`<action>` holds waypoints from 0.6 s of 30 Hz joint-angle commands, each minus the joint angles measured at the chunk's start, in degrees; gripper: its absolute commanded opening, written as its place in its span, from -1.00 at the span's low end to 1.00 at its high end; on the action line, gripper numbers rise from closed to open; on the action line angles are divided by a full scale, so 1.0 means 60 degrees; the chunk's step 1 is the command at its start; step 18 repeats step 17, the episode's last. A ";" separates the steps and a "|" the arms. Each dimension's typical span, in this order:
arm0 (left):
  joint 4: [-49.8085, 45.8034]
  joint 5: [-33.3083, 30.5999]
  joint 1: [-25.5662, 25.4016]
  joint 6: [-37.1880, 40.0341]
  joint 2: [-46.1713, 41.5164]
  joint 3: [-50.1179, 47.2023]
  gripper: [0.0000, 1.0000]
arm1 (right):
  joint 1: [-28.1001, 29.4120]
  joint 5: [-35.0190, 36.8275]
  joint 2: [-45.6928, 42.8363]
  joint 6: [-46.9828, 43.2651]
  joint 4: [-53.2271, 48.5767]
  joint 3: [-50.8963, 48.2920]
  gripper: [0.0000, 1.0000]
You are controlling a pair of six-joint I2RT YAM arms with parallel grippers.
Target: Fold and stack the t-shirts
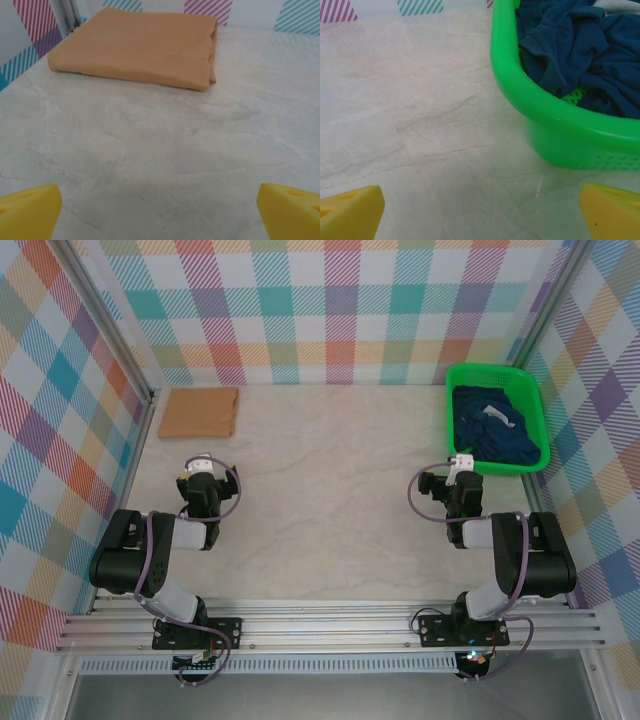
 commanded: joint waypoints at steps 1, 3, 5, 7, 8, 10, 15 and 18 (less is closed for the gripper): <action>-0.0259 0.0083 0.0036 -0.0156 -0.0080 -0.0078 1.00 | -0.0030 -0.0201 0.0057 0.0052 0.0348 0.0154 1.00; -0.0240 0.0099 0.0043 -0.0136 -0.0089 -0.0094 1.00 | -0.0030 -0.0214 0.0024 0.0045 0.0412 0.0101 0.99; -0.0185 0.0132 0.0044 -0.0132 -0.0127 -0.0131 1.00 | -0.0037 -0.0218 0.0013 0.0045 0.0392 0.0101 0.99; -0.0181 0.0127 0.0037 -0.0134 -0.0120 -0.0134 1.00 | -0.0030 -0.0219 0.0013 0.0042 0.0421 0.0101 1.00; -0.0174 0.0117 0.0043 -0.0127 -0.0116 -0.0125 1.00 | -0.0035 -0.0217 0.0028 0.0039 0.0435 0.0101 1.00; -0.0184 0.0121 0.0044 -0.0125 -0.0121 -0.0130 1.00 | -0.0031 -0.0217 0.0027 0.0041 0.0422 0.0109 0.99; -0.0195 0.0121 0.0040 -0.0120 -0.0127 -0.0125 1.00 | -0.0030 -0.0247 0.0043 0.0037 0.0319 0.0174 1.00; -0.0206 0.0116 0.0038 -0.0130 -0.0114 -0.0121 1.00 | -0.0030 -0.0262 0.0028 0.0037 0.0398 0.0106 0.99</action>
